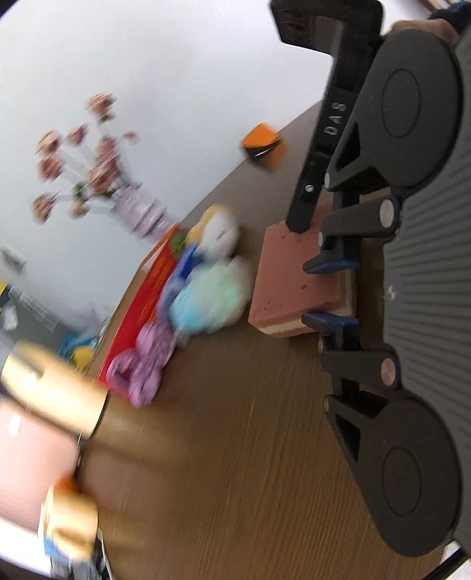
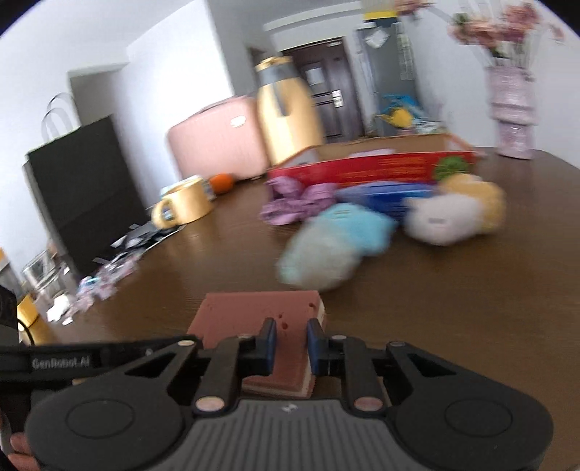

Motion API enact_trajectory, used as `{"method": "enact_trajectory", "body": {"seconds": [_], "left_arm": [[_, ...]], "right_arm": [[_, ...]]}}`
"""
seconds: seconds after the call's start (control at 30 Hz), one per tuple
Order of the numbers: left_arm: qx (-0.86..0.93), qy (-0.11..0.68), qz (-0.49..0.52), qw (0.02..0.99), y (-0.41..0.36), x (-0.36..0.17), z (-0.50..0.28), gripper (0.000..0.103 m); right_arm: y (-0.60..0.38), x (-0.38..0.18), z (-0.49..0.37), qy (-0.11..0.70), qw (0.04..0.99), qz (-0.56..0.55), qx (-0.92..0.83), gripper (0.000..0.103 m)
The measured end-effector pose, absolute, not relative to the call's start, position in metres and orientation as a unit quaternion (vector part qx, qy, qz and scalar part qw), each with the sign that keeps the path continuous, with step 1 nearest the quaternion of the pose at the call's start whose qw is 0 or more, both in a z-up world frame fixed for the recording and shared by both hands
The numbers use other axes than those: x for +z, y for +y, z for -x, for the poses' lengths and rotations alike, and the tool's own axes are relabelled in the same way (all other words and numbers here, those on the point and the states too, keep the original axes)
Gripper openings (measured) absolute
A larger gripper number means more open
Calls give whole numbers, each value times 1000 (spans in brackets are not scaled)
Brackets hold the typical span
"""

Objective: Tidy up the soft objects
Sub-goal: 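Carry the layered sponge into the cardboard box and lower it in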

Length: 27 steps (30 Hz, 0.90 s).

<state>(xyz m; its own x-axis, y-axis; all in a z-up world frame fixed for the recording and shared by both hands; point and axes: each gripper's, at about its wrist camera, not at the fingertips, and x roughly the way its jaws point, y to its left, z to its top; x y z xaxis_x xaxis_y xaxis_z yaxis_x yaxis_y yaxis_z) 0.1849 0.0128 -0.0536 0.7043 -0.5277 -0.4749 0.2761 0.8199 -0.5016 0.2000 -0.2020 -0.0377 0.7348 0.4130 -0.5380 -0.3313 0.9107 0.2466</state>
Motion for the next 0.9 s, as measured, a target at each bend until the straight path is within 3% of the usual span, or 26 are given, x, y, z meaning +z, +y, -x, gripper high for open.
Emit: {"method": "enact_trajectory", "body": {"seconds": [0.27, 0.33, 0.37, 0.5, 0.67, 0.9], "left_arm": [[-226, 321, 166, 905, -34, -52, -188, 27], [-215, 324, 171, 905, -33, -52, -193, 43], [-207, 324, 173, 907, -33, -52, -196, 43], [-211, 328, 174, 904, -37, -51, -208, 43], [-224, 330, 161, 903, -48, -47, -212, 35], [-254, 267, 144, 919, -59, -5, -231, 33]], "right_arm": [[-279, -43, -190, 295, 935, -120, 160, 21], [-285, -47, -193, 295, 931, -133, 170, 23], [-286, -48, -195, 295, 929, -139, 175, 28], [-288, -57, -205, 303, 921, -158, 190, 31], [-290, -59, -213, 309, 918, -163, 190, 29], [-305, -30, -214, 267, 930, -160, 194, 28]]}}
